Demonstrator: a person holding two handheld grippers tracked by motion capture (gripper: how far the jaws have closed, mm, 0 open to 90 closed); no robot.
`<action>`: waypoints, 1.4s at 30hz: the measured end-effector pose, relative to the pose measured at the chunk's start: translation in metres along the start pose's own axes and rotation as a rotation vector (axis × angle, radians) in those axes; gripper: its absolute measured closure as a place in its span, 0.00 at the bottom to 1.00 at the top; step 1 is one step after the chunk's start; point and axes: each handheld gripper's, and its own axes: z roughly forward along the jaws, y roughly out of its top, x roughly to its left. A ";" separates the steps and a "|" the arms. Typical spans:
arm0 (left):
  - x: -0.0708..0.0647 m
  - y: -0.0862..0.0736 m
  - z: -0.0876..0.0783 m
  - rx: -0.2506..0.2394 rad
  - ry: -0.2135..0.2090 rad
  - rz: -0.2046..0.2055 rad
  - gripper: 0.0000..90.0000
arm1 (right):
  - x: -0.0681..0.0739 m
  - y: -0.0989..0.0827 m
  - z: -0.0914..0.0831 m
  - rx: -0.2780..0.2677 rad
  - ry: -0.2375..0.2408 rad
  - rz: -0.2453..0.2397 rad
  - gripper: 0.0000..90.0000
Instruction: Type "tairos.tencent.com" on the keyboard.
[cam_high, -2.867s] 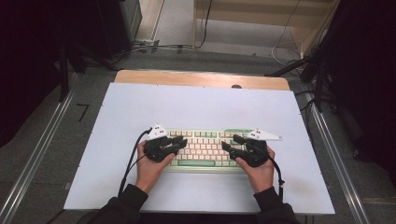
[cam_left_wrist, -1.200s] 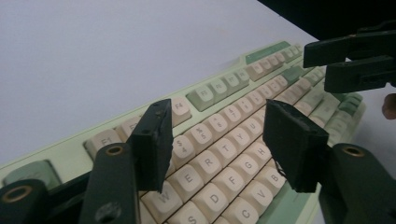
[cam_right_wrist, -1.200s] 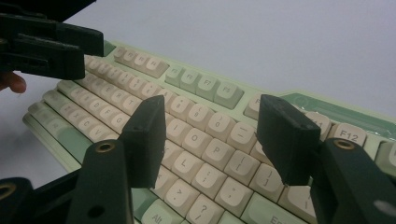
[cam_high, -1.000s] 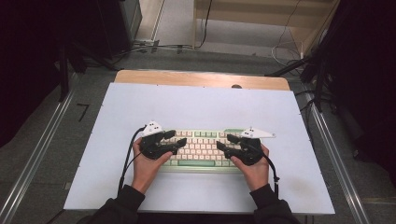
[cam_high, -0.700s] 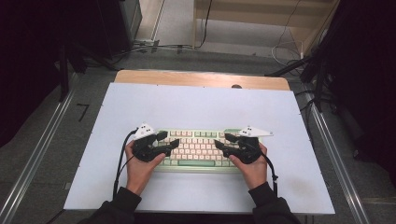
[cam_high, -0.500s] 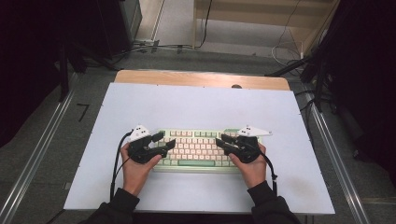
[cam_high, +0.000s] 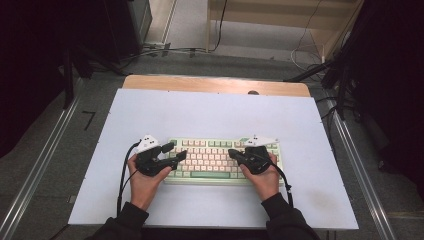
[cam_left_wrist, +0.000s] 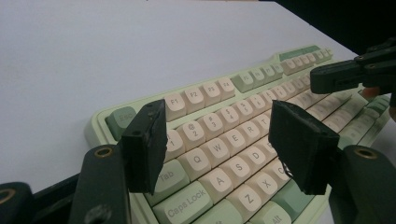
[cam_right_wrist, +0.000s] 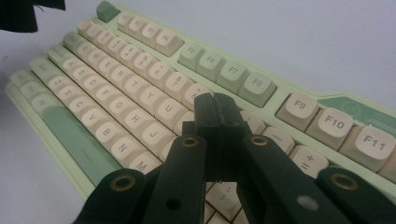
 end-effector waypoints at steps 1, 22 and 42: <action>0.000 0.000 0.000 0.000 0.000 0.000 0.43 | 0.000 0.000 0.002 0.008 -0.001 0.003 0.98; -0.001 0.000 0.000 -0.001 -0.006 0.001 0.43 | -0.001 0.004 -0.005 -0.030 0.016 0.010 0.90; -0.003 -0.001 -0.001 0.003 -0.008 0.009 0.43 | -0.010 0.003 -0.024 -0.130 -0.049 0.069 0.42</action>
